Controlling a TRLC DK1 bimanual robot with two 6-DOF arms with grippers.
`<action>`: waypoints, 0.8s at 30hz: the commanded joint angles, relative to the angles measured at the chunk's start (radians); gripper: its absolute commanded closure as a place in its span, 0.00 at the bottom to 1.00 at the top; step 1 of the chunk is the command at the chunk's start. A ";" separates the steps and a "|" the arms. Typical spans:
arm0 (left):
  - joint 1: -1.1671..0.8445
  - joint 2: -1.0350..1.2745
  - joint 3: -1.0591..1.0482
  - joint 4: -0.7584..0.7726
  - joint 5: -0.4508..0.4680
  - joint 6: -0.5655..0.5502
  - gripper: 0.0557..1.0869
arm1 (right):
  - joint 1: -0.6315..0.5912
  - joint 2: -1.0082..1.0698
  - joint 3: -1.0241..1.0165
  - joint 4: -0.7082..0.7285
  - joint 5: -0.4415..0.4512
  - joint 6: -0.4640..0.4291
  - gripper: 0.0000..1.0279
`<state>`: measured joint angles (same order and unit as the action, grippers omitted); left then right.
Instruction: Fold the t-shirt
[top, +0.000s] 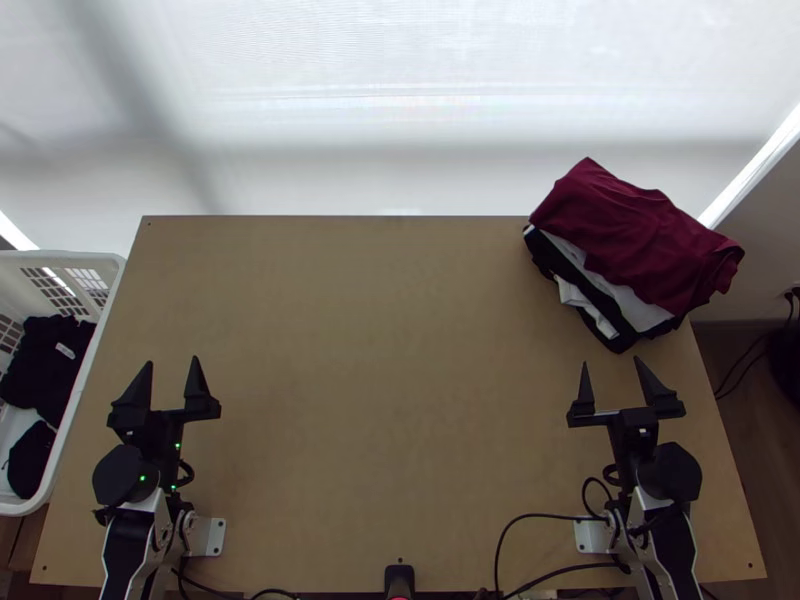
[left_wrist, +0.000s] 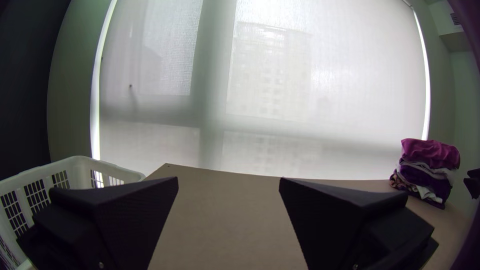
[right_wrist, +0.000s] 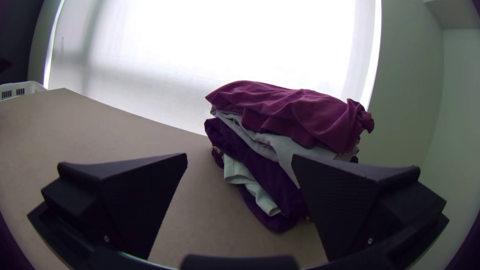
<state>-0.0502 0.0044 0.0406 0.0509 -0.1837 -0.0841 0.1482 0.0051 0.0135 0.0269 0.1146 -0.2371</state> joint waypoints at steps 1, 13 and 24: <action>0.006 -0.004 -0.042 -0.014 0.006 0.020 0.04 | -0.006 -0.007 -0.007 -0.016 -0.001 0.004 0.04; 0.006 -0.004 -0.042 -0.014 0.015 0.027 0.04 | -0.006 -0.007 -0.007 -0.016 -0.001 0.004 0.04; 0.332 -0.006 -0.044 0.001 -0.022 0.400 0.04 | -0.006 -0.007 -0.007 -0.016 -0.001 0.004 0.04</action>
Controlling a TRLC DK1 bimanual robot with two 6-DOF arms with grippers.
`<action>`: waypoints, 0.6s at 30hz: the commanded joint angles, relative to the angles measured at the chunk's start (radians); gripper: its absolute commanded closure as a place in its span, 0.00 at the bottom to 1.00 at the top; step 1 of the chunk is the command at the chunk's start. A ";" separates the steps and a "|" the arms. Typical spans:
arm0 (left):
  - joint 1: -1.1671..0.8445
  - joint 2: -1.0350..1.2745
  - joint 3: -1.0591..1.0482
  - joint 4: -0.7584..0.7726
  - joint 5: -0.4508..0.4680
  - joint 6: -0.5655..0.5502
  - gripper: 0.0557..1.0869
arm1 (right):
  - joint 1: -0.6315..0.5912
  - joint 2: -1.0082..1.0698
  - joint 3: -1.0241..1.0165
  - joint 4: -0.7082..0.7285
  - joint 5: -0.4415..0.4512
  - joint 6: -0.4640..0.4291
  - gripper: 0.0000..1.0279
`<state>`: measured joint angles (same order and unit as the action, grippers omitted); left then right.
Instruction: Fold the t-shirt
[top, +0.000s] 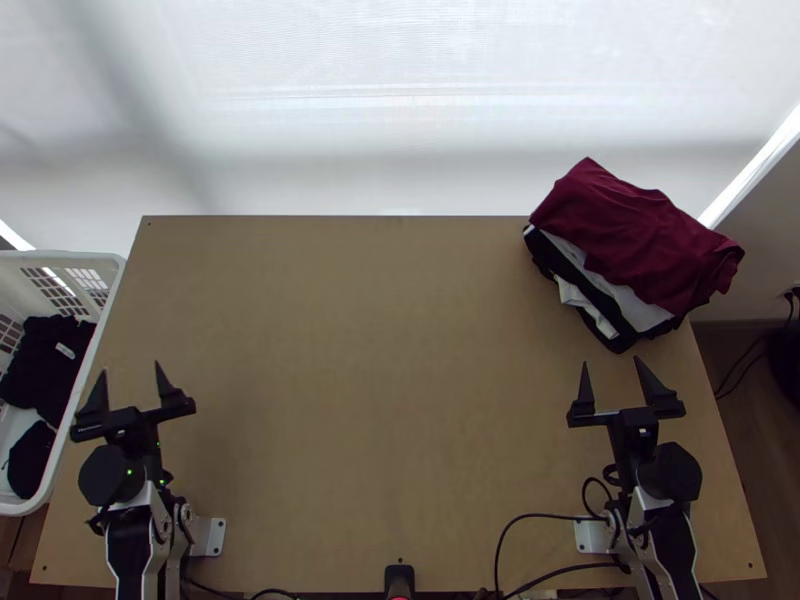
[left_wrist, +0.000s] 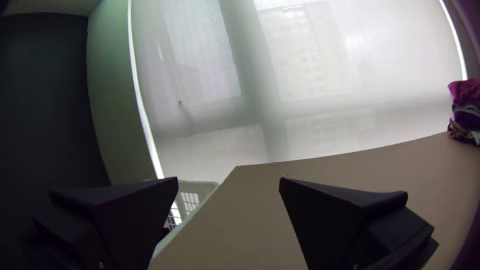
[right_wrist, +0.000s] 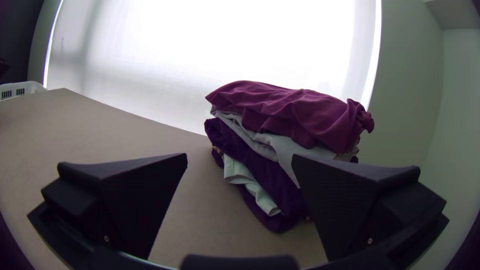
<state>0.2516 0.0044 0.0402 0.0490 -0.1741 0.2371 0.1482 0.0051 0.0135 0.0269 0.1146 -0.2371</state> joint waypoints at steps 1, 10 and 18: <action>0.035 -0.007 -0.045 0.011 -0.080 0.087 0.04 | -0.006 -0.007 -0.007 -0.016 -0.001 0.004 0.04; 0.141 0.111 0.188 -0.090 -0.099 0.018 0.04 | -0.006 -0.007 -0.007 -0.016 -0.001 0.004 0.04; 0.385 0.687 0.673 -0.291 0.024 -0.213 0.04 | -0.006 -0.007 -0.007 -0.016 -0.001 0.004 0.04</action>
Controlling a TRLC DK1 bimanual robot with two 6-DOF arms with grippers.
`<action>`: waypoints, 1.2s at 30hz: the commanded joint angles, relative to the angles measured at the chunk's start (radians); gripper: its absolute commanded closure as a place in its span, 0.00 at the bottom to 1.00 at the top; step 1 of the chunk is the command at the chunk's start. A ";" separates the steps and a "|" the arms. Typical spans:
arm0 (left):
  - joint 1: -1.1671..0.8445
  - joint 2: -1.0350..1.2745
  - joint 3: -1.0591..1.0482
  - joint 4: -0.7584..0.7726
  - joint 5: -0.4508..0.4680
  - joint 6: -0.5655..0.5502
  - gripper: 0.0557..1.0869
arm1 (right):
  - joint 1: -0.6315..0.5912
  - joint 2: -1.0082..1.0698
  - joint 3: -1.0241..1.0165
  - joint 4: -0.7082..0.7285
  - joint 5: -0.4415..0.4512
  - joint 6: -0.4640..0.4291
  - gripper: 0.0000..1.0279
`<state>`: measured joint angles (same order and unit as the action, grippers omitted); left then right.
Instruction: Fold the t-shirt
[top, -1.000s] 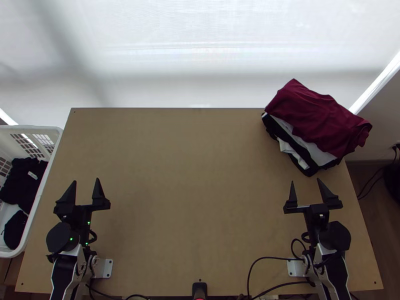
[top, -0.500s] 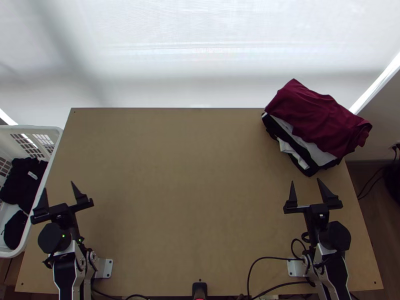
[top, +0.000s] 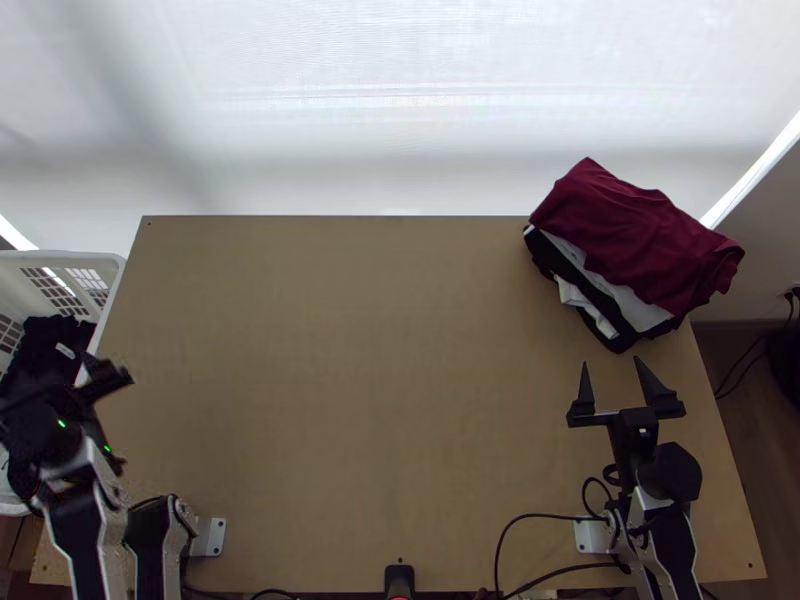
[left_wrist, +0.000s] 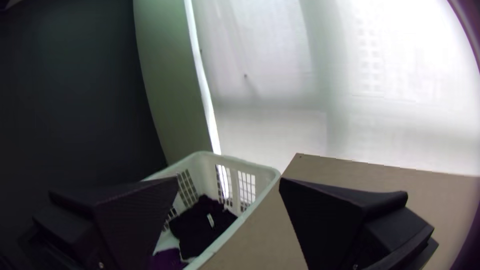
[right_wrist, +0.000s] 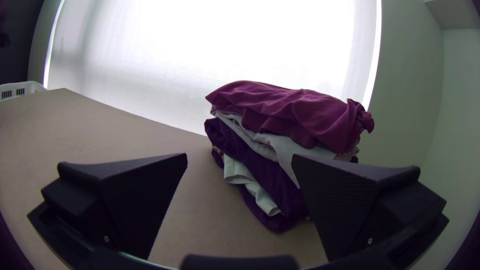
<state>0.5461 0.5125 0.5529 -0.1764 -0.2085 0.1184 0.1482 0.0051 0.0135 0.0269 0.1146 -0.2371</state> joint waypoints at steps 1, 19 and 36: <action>0.160 0.258 0.236 -0.110 0.109 -0.126 0.04 | -0.006 -0.007 -0.007 -0.016 -0.001 0.004 0.04; 0.552 1.489 1.164 -0.652 0.399 -0.207 0.04 | -0.006 -0.007 -0.007 -0.016 -0.001 0.004 0.04; 0.584 2.203 1.673 -0.690 0.400 -0.261 0.05 | -0.006 -0.007 -0.007 -0.016 -0.001 0.004 0.04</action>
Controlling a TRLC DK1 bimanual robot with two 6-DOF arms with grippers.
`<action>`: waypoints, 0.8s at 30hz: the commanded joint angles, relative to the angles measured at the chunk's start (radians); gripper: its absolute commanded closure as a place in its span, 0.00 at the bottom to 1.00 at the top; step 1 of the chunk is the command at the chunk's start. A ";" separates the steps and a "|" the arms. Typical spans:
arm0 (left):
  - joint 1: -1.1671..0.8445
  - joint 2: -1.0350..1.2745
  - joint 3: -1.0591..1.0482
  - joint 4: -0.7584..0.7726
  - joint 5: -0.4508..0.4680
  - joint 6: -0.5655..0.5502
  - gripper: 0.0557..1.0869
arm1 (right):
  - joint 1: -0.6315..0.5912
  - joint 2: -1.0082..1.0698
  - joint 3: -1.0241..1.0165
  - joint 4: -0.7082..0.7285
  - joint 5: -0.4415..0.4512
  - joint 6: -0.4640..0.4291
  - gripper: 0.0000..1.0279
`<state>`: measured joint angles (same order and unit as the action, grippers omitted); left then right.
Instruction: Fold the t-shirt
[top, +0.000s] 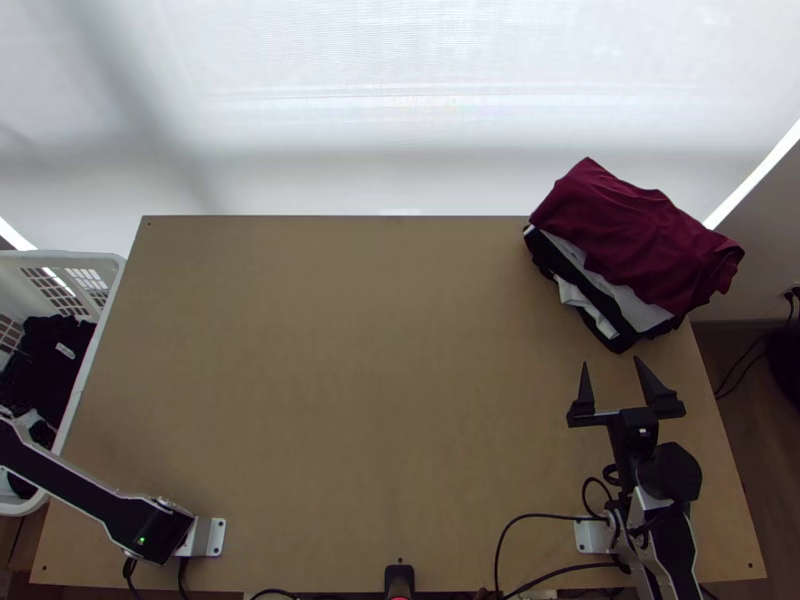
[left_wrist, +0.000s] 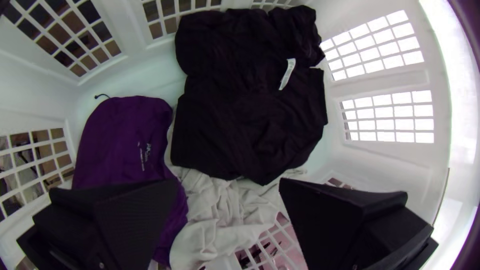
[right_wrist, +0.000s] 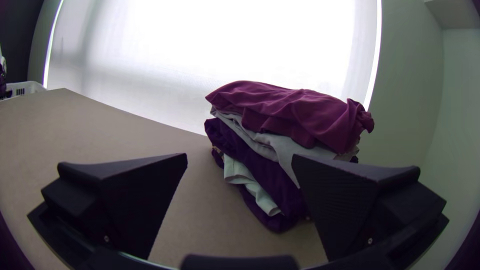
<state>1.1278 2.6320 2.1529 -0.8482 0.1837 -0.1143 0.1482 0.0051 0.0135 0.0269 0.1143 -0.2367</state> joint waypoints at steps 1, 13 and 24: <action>-0.002 0.111 0.094 -0.017 0.010 -0.028 0.05 | -0.006 -0.007 -0.007 -0.016 -0.001 0.004 0.04; -0.056 0.263 0.113 0.075 -0.041 -0.018 0.15 | -0.006 -0.007 -0.007 -0.016 -0.001 0.004 0.04; -0.033 0.301 0.124 0.275 -0.112 0.053 0.96 | -0.006 -0.007 -0.007 -0.016 -0.001 0.004 0.04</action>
<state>1.0801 2.9067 2.2471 -0.6056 0.0879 -0.0994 0.1482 0.0051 0.0135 0.0269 0.1146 -0.2371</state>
